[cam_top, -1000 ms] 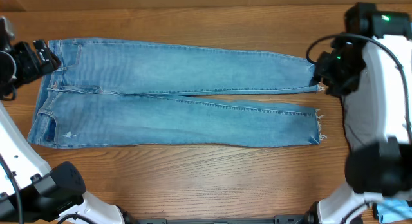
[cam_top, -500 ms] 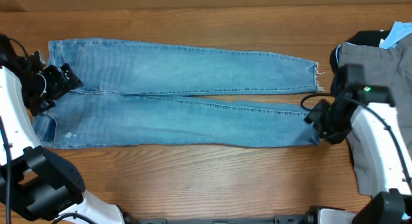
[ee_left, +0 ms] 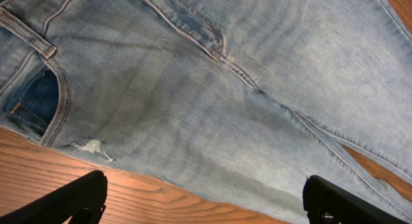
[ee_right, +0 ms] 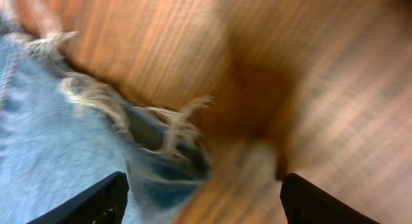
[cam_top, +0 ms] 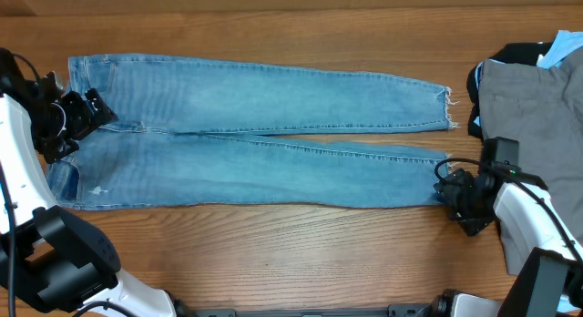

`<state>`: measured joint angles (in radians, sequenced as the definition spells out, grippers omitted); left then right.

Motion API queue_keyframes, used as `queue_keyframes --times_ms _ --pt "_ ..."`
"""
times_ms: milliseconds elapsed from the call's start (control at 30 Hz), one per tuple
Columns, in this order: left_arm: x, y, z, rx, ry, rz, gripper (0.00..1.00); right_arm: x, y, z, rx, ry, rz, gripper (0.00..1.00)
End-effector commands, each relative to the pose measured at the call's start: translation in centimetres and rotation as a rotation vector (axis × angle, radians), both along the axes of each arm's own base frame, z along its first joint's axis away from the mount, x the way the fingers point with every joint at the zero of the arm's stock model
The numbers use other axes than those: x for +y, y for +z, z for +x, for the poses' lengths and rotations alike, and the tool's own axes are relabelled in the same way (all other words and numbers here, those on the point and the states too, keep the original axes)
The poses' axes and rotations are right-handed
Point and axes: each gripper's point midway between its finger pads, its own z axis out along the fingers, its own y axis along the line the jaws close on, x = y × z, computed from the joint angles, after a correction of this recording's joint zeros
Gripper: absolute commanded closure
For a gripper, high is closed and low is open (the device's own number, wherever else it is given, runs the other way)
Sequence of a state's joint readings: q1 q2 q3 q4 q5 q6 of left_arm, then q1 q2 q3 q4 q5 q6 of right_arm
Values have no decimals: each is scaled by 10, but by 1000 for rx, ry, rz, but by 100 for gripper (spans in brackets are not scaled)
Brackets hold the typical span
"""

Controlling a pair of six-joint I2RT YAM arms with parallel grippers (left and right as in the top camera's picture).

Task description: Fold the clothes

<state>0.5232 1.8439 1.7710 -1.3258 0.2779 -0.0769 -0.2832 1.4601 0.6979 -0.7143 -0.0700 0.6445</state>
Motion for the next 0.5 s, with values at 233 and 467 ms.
queue_keyframes --times_ms 233,467 --pt "-4 -2 1 3 8 -18 0 9 4 24 -138 111 37 33" --pt "-5 -2 1 3 8 -17 0 7 3 26 -148 106 27 44"
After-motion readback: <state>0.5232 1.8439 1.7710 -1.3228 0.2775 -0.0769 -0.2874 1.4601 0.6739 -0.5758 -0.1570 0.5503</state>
